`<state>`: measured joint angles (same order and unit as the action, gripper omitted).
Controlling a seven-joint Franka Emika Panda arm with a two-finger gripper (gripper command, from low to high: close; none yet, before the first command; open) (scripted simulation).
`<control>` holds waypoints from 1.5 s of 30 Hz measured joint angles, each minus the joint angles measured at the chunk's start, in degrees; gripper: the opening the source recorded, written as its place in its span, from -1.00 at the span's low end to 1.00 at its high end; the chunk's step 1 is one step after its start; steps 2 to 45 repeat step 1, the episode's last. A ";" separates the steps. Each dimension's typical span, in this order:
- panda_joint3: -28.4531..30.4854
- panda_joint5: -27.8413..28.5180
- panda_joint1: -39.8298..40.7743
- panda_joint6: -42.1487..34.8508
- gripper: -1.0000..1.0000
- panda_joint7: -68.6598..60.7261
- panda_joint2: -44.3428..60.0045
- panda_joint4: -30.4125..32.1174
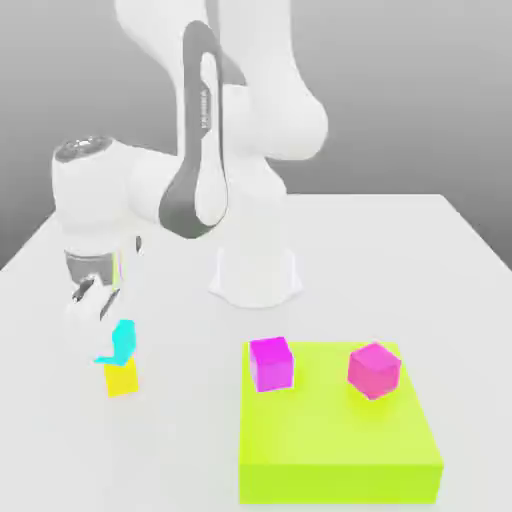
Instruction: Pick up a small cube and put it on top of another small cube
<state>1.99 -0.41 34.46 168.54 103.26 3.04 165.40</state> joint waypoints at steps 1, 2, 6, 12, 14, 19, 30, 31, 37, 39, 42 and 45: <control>0.00 0.00 0.00 0.00 1.00 0.00 0.00 0.00; 0.00 0.00 0.00 0.00 1.00 0.00 0.00 0.00; 0.00 0.00 0.00 0.00 1.00 0.00 0.00 0.00; 0.00 0.00 0.00 0.00 1.00 0.00 0.00 0.00; 0.00 0.00 0.00 0.00 1.00 0.00 0.00 0.00; 0.00 0.00 0.00 0.00 1.00 0.00 0.00 0.00; 0.00 0.00 0.00 0.00 1.00 0.00 0.00 0.00; 0.00 0.00 0.00 0.00 1.00 0.00 0.00 0.00; 0.00 0.00 0.00 0.00 1.00 0.00 0.00 0.00; 0.00 0.00 0.00 0.00 1.00 0.00 0.00 0.00; 0.00 0.00 0.00 0.00 1.00 0.00 0.00 0.00; 0.00 0.00 0.00 0.00 1.00 0.00 0.00 0.00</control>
